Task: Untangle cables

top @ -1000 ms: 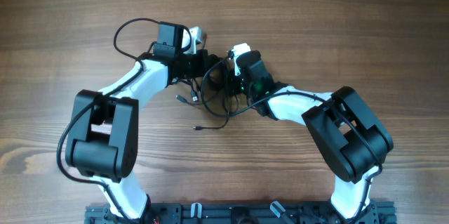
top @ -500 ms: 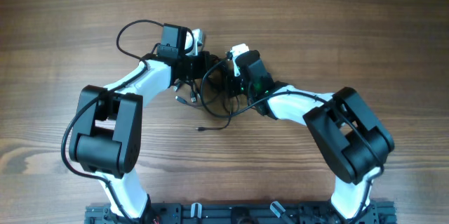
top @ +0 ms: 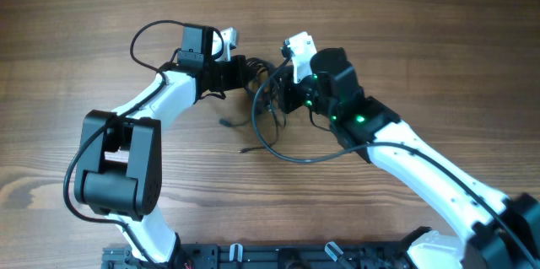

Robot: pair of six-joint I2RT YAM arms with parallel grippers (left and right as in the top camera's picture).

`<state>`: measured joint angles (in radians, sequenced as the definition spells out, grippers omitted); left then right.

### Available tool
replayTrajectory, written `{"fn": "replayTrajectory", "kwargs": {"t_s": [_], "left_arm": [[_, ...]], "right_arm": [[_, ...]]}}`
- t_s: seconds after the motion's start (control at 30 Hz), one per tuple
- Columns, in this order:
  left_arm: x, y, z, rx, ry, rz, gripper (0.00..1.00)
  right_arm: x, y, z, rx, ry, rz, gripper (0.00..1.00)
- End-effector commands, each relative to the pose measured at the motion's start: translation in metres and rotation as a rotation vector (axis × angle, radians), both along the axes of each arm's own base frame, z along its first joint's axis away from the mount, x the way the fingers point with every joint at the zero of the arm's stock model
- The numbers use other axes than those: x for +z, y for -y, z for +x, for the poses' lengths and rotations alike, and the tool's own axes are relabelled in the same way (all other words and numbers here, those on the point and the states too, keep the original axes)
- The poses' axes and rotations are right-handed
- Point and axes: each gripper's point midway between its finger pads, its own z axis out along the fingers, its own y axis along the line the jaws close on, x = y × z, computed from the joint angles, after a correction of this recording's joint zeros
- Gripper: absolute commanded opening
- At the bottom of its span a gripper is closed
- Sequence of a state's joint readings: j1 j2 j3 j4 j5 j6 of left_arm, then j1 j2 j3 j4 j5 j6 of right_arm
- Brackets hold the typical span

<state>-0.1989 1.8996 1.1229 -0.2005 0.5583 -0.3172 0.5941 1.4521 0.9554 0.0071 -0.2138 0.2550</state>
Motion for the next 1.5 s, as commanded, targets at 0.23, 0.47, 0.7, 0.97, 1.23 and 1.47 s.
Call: {"fn": "replayTrajectory", "kwargs": {"t_s": [0.23, 0.47, 0.7, 0.97, 1.23, 1.47], "left_arm": [[0.003, -0.003, 0.002, -0.005, 0.021, 0.011, 0.04], [0.005, 0.003, -0.004, -0.098, 0.056, -0.001, 0.04], [0.008, 0.009, -0.008, -0.153, 0.082, -0.017, 0.04], [0.009, 0.017, -0.01, -0.175, 0.092, -0.018, 0.04], [0.01, 0.027, -0.015, -0.214, 0.107, -0.012, 0.04], [0.009, 0.027, -0.015, -0.213, 0.107, -0.012, 0.04]], "right_arm": [[0.062, 0.02, -0.021, -0.019, 0.116, 0.042, 0.46], [-0.032, 0.034, 0.01, -0.174, -0.058, -0.151, 0.63], [-0.096, 0.041, 0.043, -0.218, -0.126, -0.2, 0.69], [-0.132, 0.035, 0.053, -0.166, -0.181, -0.158, 0.77], [-0.163, 0.028, 0.049, -0.129, -0.236, -0.164, 0.73], [-0.187, 0.029, 0.049, -0.136, -0.263, -0.184, 0.58]]}}
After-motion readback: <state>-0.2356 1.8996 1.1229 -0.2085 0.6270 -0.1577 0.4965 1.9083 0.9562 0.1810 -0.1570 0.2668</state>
